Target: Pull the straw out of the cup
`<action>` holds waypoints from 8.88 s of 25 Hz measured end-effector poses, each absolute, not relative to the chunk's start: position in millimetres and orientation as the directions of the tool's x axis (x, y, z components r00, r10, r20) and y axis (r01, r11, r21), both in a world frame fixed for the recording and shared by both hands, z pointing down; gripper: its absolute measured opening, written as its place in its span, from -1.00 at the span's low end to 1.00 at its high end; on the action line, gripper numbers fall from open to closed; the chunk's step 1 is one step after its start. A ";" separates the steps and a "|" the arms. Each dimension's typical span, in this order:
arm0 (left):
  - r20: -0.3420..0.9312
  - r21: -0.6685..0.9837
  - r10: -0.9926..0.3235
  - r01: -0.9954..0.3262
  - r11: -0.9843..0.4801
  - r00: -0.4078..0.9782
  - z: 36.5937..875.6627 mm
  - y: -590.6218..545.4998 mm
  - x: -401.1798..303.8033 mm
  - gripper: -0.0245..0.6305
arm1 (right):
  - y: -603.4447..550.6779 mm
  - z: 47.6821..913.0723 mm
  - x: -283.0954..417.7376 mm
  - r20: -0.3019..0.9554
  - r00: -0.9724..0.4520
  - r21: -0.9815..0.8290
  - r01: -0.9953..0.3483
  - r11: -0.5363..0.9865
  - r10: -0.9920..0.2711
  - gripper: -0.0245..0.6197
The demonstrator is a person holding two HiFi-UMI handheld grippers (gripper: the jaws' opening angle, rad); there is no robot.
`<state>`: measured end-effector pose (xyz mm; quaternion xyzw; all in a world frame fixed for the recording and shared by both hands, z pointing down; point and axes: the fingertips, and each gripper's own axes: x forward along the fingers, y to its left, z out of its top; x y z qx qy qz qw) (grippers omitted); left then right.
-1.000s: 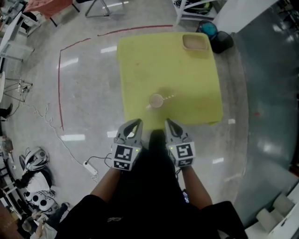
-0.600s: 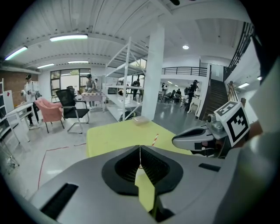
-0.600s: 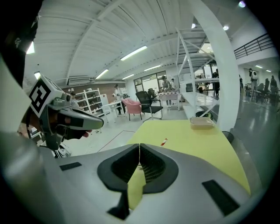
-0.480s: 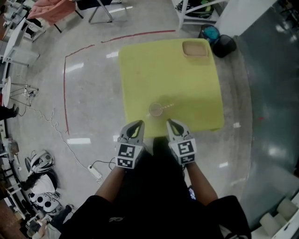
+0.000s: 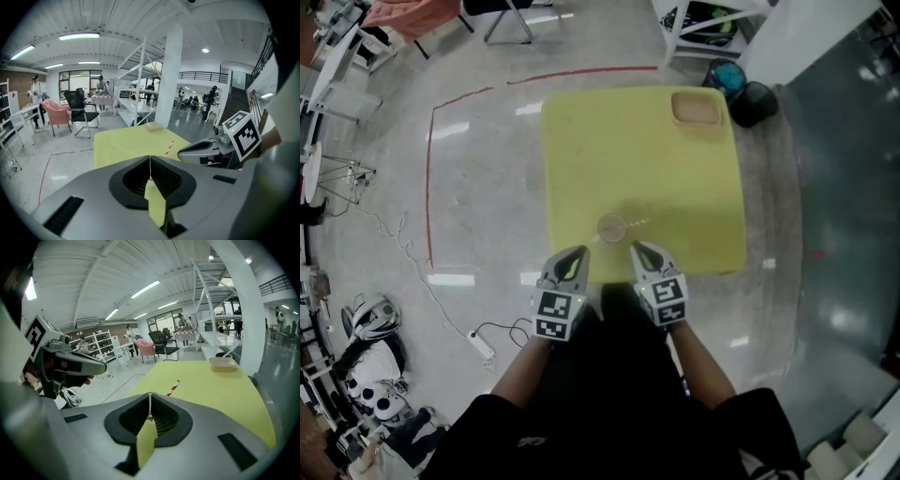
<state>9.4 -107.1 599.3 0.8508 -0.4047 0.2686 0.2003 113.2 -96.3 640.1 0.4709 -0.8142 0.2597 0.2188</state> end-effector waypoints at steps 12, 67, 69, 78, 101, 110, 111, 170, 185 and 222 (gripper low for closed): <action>0.632 0.130 -0.589 -0.818 -0.560 0.504 604.9 -108.7 1.3 -0.79 | -106.5 671.4 107.9 0.636 -0.477 -0.259 -0.872 0.414 -0.606 -0.87; 0.645 0.111 -0.636 -0.876 -0.470 0.423 609.4 -111.6 -24.8 -0.79 | -155.0 710.2 98.6 0.616 -0.478 -0.453 -0.865 0.215 -0.626 -0.53; 0.646 0.113 -0.637 -0.878 -0.464 0.420 611.0 -110.2 -24.8 -0.79 | -154.0 711.1 98.0 0.617 -0.480 -0.444 -0.867 0.227 -0.623 -0.54; 0.646 0.113 -0.641 -0.882 -0.457 0.415 609.6 -105.9 -30.4 -0.79 | -148.2 712.5 91.4 0.641 -0.462 -0.403 -0.882 0.244 -0.613 -0.57; 0.641 0.117 -0.632 -0.870 -0.480 0.435 607.8 -100.7 -26.4 -0.79 | -132.7 714.9 100.7 0.682 -0.421 -0.342 -0.906 0.249 -0.598 -0.67; 0.638 0.120 -0.634 -0.870 -0.478 0.436 610.5 -98.7 -22.5 -0.79 | -128.7 718.0 105.3 0.692 -0.418 -0.338 -0.908 0.248 -0.589 -0.67; 0.638 0.119 -0.635 -0.871 -0.477 0.435 610.3 -99.3 -22.2 -0.79 | -129.8 717.7 105.5 0.691 -0.419 -0.338 -0.907 0.249 -0.589 -0.67; 0.444 0.167 -0.661 -0.781 -0.602 0.605 537.3 -97.2 -47.9 -0.79 | -94.4 526.4 73.9 0.525 -0.216 -0.040 -0.972 0.230 -0.823 -0.81; 0.273 0.047 -0.688 -0.723 -0.689 0.673 469.5 -68.8 -54.7 -0.79 | -31.6 440.2 67.1 0.352 -0.095 -0.004 -0.995 0.100 -0.931 -0.81; 0.244 0.040 -0.706 -0.735 -0.677 0.665 436.2 -52.7 -15.7 -0.79 | -14.0 408.5 81.2 0.283 -0.214 -0.035 -0.976 0.213 -0.935 -0.81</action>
